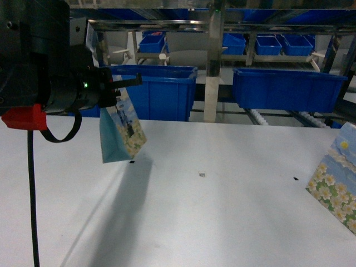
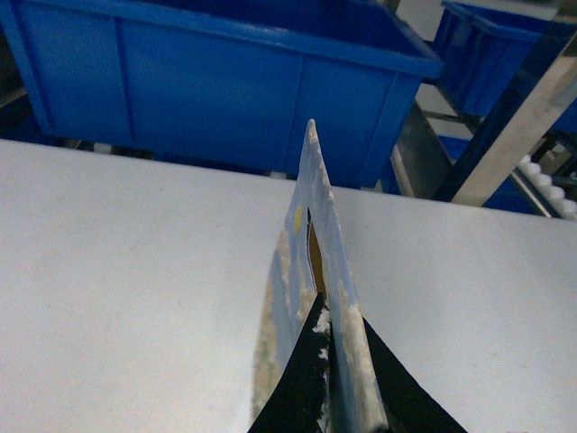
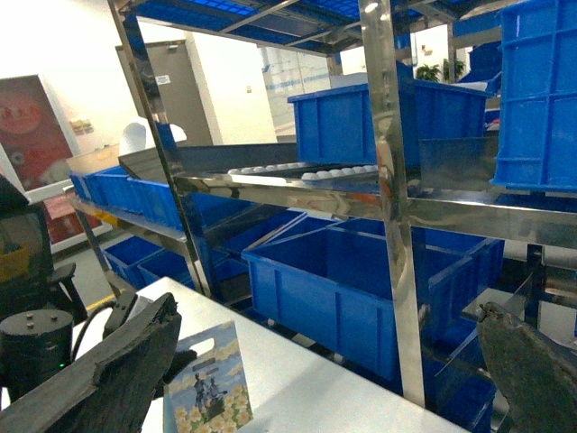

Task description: Move flower gift bag to table near conveyor

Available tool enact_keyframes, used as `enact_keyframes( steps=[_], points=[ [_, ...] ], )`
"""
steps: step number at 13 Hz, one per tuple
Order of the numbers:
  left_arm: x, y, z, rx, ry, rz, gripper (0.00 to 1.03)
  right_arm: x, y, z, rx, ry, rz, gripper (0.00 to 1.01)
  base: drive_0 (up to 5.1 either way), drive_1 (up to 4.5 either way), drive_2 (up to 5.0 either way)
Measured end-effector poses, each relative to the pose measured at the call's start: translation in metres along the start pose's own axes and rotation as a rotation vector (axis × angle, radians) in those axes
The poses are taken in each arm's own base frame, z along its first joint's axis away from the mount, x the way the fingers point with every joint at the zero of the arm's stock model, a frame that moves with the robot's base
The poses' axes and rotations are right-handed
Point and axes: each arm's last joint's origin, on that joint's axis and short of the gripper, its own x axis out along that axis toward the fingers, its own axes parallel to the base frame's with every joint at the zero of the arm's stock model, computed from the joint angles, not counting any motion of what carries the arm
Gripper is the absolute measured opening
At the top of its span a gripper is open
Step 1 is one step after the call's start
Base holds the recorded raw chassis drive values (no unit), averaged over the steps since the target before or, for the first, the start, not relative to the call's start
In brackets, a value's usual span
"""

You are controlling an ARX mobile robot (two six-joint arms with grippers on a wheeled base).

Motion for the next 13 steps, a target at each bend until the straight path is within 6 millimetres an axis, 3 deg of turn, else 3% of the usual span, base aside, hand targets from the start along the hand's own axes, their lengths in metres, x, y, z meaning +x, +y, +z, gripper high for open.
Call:
enact_keyframes(
  steps=[3, 6, 9, 10, 11, 13],
  points=[
    [0.014, 0.006, -0.02, -0.005, 0.048, 0.014, 0.02, 0.0, 0.0, 0.0, 0.0, -0.001, 0.0, 0.98, 0.0, 0.0, 0.0],
    [0.015, -0.001, -0.024, -0.007, 0.043, -0.016, 0.05, 0.0, 0.0, 0.0, 0.001, -0.001, 0.0, 0.98, 0.0, 0.0, 0.0],
    [0.014, -0.002, -0.024, -0.006, 0.039, -0.01, 0.45, 0.0, 0.0, 0.0, 0.002, -0.001, 0.0, 0.98, 0.0, 0.0, 0.0],
    [-0.003, 0.004, -0.022, -0.038, 0.051, 0.065, 0.65, 0.0, 0.0, 0.0, 0.002, -0.001, 0.0, 0.98, 0.0, 0.0, 0.0],
    [-0.023, 0.006, -0.005, -0.09, 0.012, 0.088, 0.78, 0.0, 0.0, 0.0, 0.003, 0.0, 0.0, 0.98, 0.0, 0.0, 0.0],
    [-0.086, 0.0, 0.072, -0.209, -0.193, 0.07, 1.0, 0.0, 0.0, 0.0, 0.003, 0.0, 0.0, 0.98, 0.0, 0.0, 0.0]
  ],
)
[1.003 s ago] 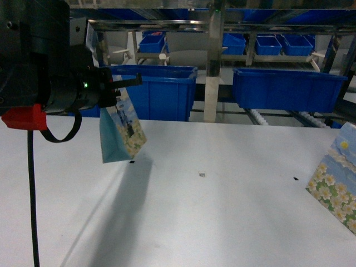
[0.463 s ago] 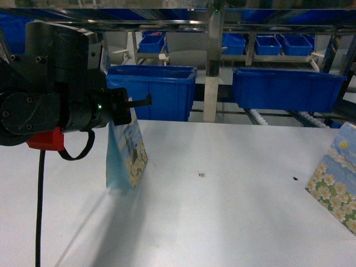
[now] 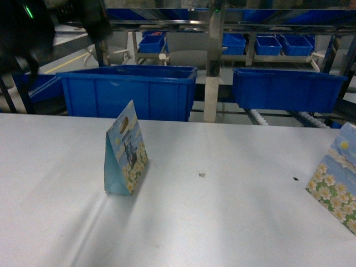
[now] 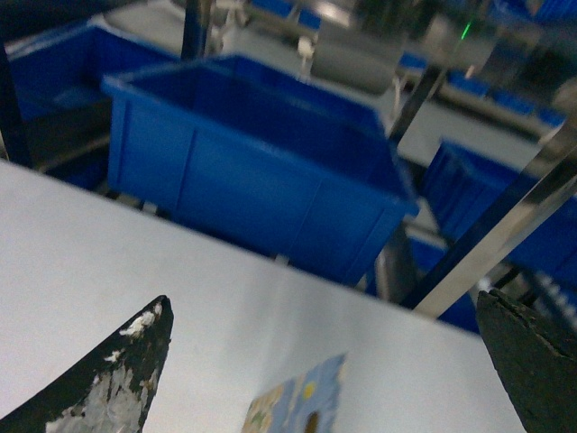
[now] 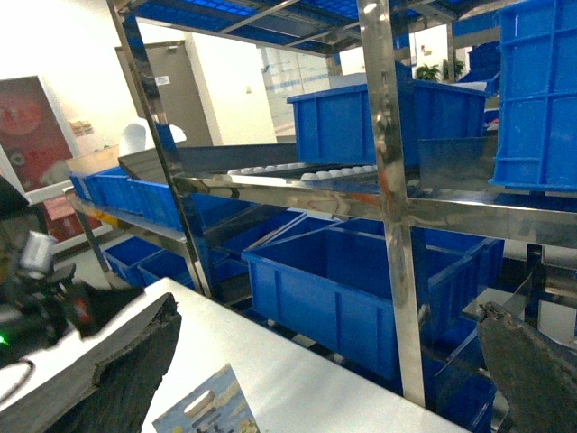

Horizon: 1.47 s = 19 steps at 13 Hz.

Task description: Move flower gift bag to table near conveyor

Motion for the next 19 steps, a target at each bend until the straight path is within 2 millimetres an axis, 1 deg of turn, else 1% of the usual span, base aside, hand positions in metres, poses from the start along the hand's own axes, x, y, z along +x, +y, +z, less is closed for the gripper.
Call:
enact_keyframes(
  steps=[1, 2, 3, 4, 5, 6, 7, 8, 9, 10, 11, 12, 14, 15, 16, 17, 19],
  points=[
    [-0.028, -0.008, 0.03, -0.016, -0.072, 0.007, 0.97, 0.0, 0.0, 0.0, -0.001, -0.001, 0.0, 0.98, 0.0, 0.0, 0.0],
    [-0.041, -0.013, 0.046, -0.034, -0.128, -0.017, 0.98, 0.0, 0.0, 0.0, -0.001, 0.0, 0.0, 0.98, 0.0, 0.0, 0.0],
    [-0.044, -0.015, 0.048, -0.034, -0.133, -0.024, 0.98, 0.0, 0.0, 0.0, -0.001, 0.0, 0.0, 0.98, 0.0, 0.0, 0.0],
    [-0.039, -0.01, 0.038, 0.014, -0.162, -0.077, 0.92, 0.002, 0.005, -0.004, 0.025, 0.023, -0.144, 0.92, 0.0, 0.0, 0.0],
    [-0.045, 0.006, 0.016, 0.125, -0.156, -0.111, 0.79, -0.008, 0.018, -0.016, -0.04, 0.037, -0.384, 0.79, 0.0, 0.0, 0.0],
    [-0.057, 0.022, 0.001, 0.217, -0.155, -0.102, 0.68, -0.021, 0.029, -0.03, -0.136, 0.032, -0.519, 0.68, 0.0, 0.0, 0.0],
    [-0.076, 0.036, -0.003, 0.271, -0.197, -0.103, 0.54, -0.036, 0.041, -0.045, -0.218, 0.021, -0.627, 0.54, 0.0, 0.0, 0.0],
    [-0.09, 0.044, -0.003, 0.287, -0.237, -0.101, 0.43, -0.048, 0.048, -0.057, -0.245, 0.022, -0.667, 0.42, 0.0, 0.0, 0.0],
    [-0.103, 0.052, -0.01, 0.301, -0.244, -0.103, 0.3, -0.06, 0.055, -0.074, -0.252, 0.044, -0.679, 0.3, 0.0, 0.0, 0.0],
    [-0.112, 0.062, -0.025, 0.318, -0.209, -0.101, 0.17, -0.07, 0.063, -0.09, -0.252, 0.065, -0.681, 0.17, 0.0, 0.0, 0.0],
    [-0.119, 0.069, -0.038, 0.326, -0.177, -0.103, 0.06, -0.077, 0.07, -0.099, -0.255, 0.073, -0.673, 0.06, 0.0, 0.0, 0.0],
    [-0.13, 0.078, -0.045, 0.327, -0.174, -0.095, 0.02, -0.087, 0.078, -0.108, -0.263, 0.071, -0.669, 0.02, 0.0, 0.0, 0.0],
    [-0.147, 0.086, -0.048, 0.323, -0.21, -0.095, 0.02, -0.096, 0.094, -0.122, -0.264, 0.069, -0.679, 0.02, 0.0, 0.0, 0.0],
    [-0.154, 0.091, -0.056, 0.326, -0.193, -0.109, 0.02, -0.103, 0.101, -0.131, -0.262, 0.076, -0.662, 0.02, 0.0, 0.0, 0.0],
    [-0.161, 0.103, -0.061, 0.326, -0.18, -0.099, 0.02, -0.111, 0.105, -0.136, -0.262, 0.077, -0.668, 0.02, 0.0, 0.0, 0.0],
    [-0.167, 0.107, -0.062, 0.324, -0.191, -0.079, 0.02, -0.117, 0.108, -0.14, -0.262, 0.076, -0.673, 0.02, 0.0, 0.0, 0.0],
    [-0.179, 0.108, -0.068, 0.326, -0.193, -0.102, 0.02, -0.128, 0.115, -0.147, -0.261, 0.078, -0.672, 0.02, 0.0, 0.0, 0.0]
  ],
)
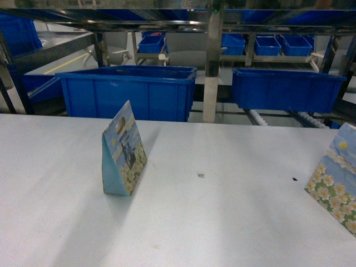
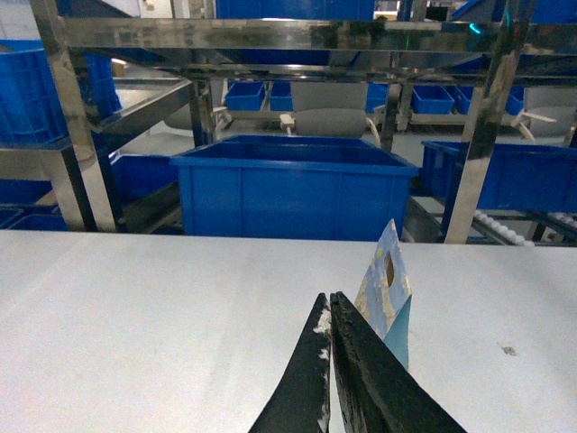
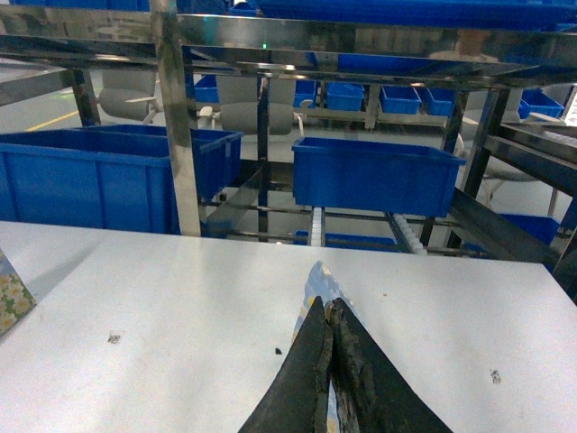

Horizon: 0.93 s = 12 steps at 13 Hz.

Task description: Move flower gift bag to table near conveyor

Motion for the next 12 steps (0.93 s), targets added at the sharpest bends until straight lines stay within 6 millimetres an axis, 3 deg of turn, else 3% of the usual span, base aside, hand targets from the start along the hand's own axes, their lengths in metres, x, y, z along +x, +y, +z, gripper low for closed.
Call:
enact_keyframes(
  steps=[5, 7, 12],
  points=[
    [-0.023, 0.0, -0.016, 0.0, 0.008, 0.0, 0.02, -0.024, 0.0, -0.011, 0.0, 0.002, 0.0, 0.02, 0.0, 0.0, 0.0],
    [-0.03, 0.0, -0.012, 0.0, -0.012, 0.0, 0.02, -0.029, 0.0, -0.019, 0.0, -0.004, 0.0, 0.02, 0.0, 0.0, 0.0],
    [-0.043, 0.0, -0.009, 0.0, -0.022, 0.0, 0.02, -0.042, 0.0, -0.015, 0.0, -0.022, 0.0, 0.02, 0.0, 0.0, 0.0]
  ],
)
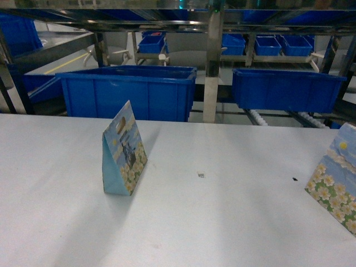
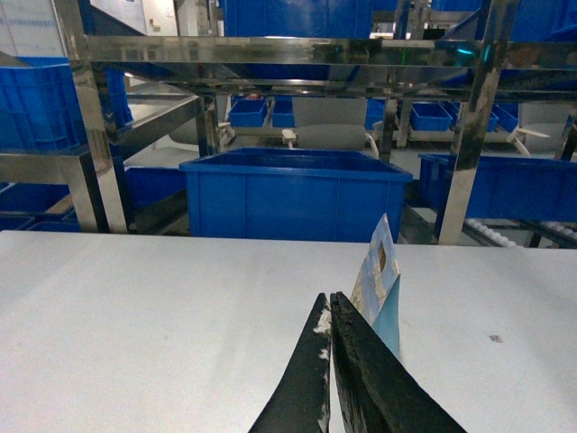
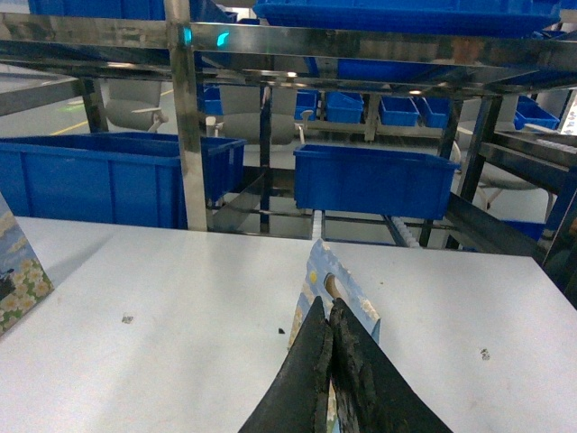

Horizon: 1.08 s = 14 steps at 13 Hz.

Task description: Move flower gift bag to table near conveyor

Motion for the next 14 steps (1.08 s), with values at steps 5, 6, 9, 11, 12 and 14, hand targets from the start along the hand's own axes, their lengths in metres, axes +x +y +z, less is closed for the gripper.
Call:
enact_keyframes(
  steps=[5, 6, 9, 11, 12, 14],
  points=[
    [-0.009, 0.0, 0.0, 0.0, -0.002, 0.0, 0.02, -0.009, 0.0, 0.0, 0.0, 0.0, 0.0, 0.02, 0.0, 0.0, 0.0],
    [-0.01, 0.0, 0.0, 0.0, -0.003, 0.0, 0.02, -0.01, 0.0, 0.0, 0.0, -0.002, 0.0, 0.02, 0.0, 0.0, 0.0],
    [-0.015, 0.0, -0.001, 0.0, 0.012, 0.0, 0.02, -0.015, 0.0, -0.002, 0.0, 0.019, 0.0, 0.02, 0.0, 0.0, 0.0],
    [-0.024, 0.0, -0.001, 0.0, -0.005, 0.0, 0.02, -0.024, 0.0, -0.001, 0.0, -0.004, 0.0, 0.02, 0.0, 0.0, 0.0],
    [-0.023, 0.0, -0.004, 0.0, 0.018, 0.001, 0.02, -0.024, 0.0, -0.004, 0.0, 0.013, -0.001, 0.02, 0.0, 0.0, 0.0],
    [-0.023, 0.0, -0.004, 0.0, 0.014, 0.001, 0.02, -0.024, 0.0, -0.003, 0.0, 0.008, -0.002, 0.02, 0.0, 0.0, 0.0]
  ],
)
